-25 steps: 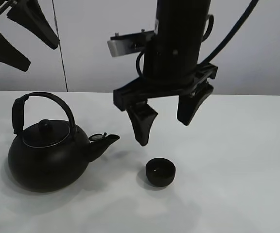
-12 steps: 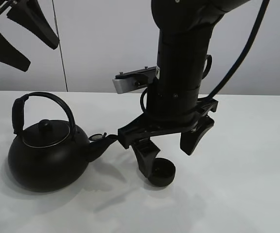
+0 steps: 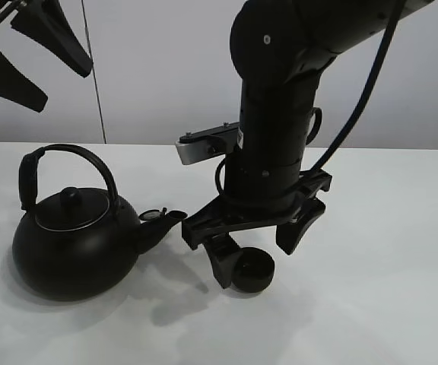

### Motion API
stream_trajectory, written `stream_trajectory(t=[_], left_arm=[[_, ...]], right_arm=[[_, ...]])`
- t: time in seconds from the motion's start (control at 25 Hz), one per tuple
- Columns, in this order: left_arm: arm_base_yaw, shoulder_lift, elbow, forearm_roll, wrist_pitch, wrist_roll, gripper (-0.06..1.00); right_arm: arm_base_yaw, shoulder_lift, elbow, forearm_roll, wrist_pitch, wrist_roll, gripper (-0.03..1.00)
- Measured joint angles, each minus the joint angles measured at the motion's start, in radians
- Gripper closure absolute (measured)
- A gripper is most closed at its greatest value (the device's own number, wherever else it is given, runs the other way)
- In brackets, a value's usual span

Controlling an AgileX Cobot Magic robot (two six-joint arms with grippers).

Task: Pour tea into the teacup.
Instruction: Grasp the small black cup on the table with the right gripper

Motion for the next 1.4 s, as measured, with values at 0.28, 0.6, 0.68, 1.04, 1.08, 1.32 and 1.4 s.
stream_trajectory(t=[0.28,0.6,0.68,1.04,1.08,1.32,1.4], left_arm=[[0.0,0.0,0.0,0.0,-0.003,0.0,0.47],[0.0,0.0,0.0,0.0,-0.013,0.0,0.47],[0.0,0.0,0.0,0.0,-0.015,0.0,0.47],[0.0,0.0,0.0,0.0,-0.017,0.0,0.47],[0.0,0.0,0.0,0.0,-0.017,0.0,0.47],[0.0,0.0,0.0,0.0,-0.017,0.0,0.47],[0.0,0.0,0.0,0.0,-0.017,0.0,0.47]], right_arm=[[-0.032,0.034,0.0,0.008,-0.039,0.019,0.38],[-0.038,0.068,0.0,0.06,-0.045,0.02,0.42],[-0.038,0.07,0.0,0.063,-0.047,0.02,0.5],[-0.038,0.054,0.0,0.065,-0.047,0.02,0.57],[-0.038,0.042,0.0,0.065,-0.047,0.02,0.57],[-0.039,-0.08,0.0,0.066,-0.04,0.02,0.57],[-0.039,-0.11,0.0,0.066,-0.037,0.02,0.57]])
